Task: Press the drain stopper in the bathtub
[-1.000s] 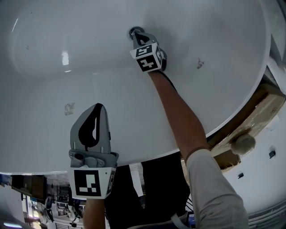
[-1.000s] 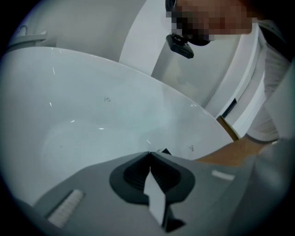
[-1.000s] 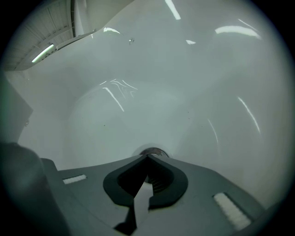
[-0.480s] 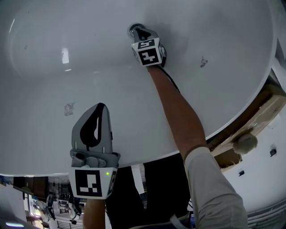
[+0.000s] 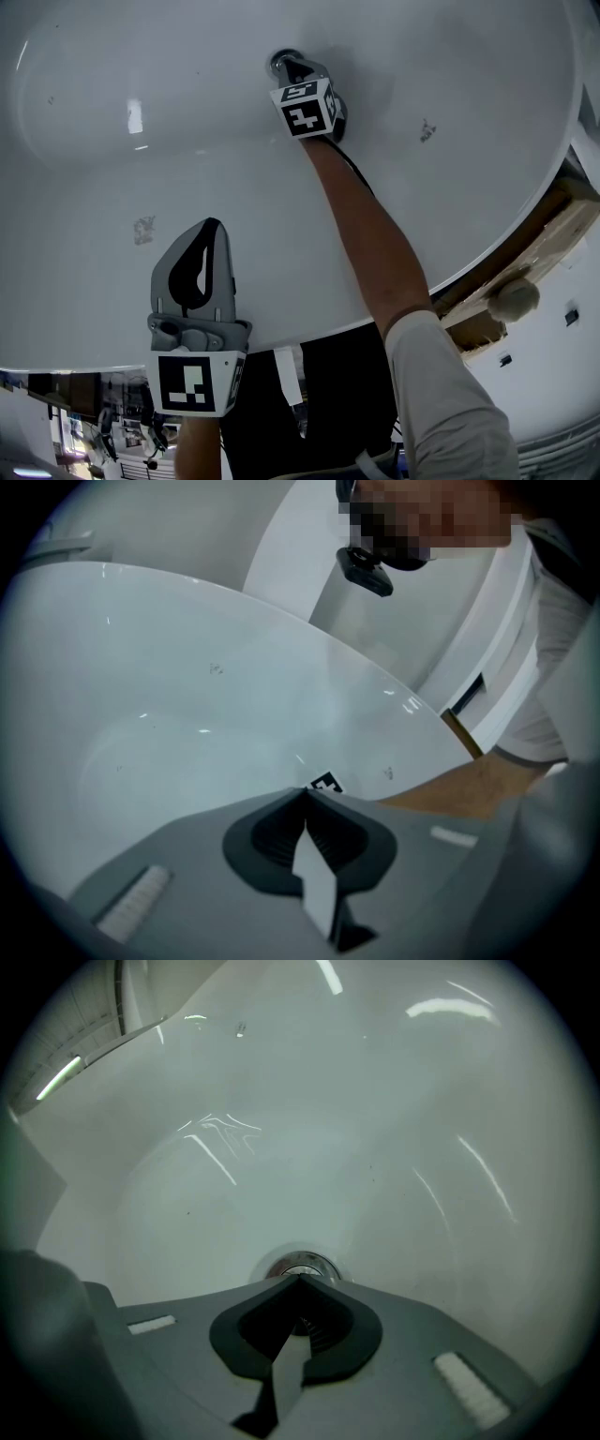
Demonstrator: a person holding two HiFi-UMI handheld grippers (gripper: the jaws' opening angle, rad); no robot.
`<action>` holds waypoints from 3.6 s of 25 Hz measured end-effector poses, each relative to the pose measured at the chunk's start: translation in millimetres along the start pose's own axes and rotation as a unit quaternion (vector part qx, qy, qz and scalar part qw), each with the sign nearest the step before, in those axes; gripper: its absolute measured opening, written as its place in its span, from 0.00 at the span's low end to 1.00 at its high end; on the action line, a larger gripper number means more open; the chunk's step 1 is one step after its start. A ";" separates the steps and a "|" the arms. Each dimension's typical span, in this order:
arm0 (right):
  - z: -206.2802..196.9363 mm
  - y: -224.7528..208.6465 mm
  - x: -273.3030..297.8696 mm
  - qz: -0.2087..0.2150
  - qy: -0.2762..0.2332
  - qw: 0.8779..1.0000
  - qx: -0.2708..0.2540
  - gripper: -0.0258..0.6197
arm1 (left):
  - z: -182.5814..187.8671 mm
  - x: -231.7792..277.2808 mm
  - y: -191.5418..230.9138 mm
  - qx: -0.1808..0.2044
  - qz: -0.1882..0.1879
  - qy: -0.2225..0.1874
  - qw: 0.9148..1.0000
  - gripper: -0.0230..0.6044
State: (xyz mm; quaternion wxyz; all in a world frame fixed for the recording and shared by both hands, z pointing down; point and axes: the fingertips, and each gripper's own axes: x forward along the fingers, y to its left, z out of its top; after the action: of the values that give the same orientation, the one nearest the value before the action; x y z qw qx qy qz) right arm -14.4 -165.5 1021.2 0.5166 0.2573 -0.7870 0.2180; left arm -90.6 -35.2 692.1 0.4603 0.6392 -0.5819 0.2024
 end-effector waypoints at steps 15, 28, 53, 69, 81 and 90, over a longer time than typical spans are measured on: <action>-1.3 -2.5 2.1 0.004 0.009 1.000 0.013 0.03 | 8.4 1.0 5.4 -0.002 0.011 -0.030 1.000 0.04; 3.0 2.1 -7.3 0.013 0.006 0.999 0.039 0.03 | 20.5 -8.2 14.1 -0.013 0.019 -0.046 0.999 0.04; 31.0 9.7 -90.1 0.038 -0.016 0.993 0.106 0.03 | 56.2 -60.1 -35.8 0.007 -0.023 -0.060 0.998 0.04; 56.7 21.8 -186.0 0.043 -0.064 0.988 0.131 0.03 | 82.7 -120.5 -65.4 0.029 -0.030 -0.082 0.996 0.04; 78.4 29.1 -246.5 0.039 -0.085 0.986 0.136 0.03 | 114.7 -160.7 -74.4 0.037 -0.030 -0.095 0.994 0.04; 83.2 39.8 -284.7 0.045 -0.106 0.983 0.143 0.03 | 110.8 -180.2 -74.1 0.009 -0.032 -0.084 0.996 0.04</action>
State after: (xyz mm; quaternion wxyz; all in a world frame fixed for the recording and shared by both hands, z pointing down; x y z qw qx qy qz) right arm -2.7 -134.2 723.8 0.3777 0.3141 -0.8089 0.3230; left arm -95.7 -33.5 468.0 0.4101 0.6763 -0.5960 0.1387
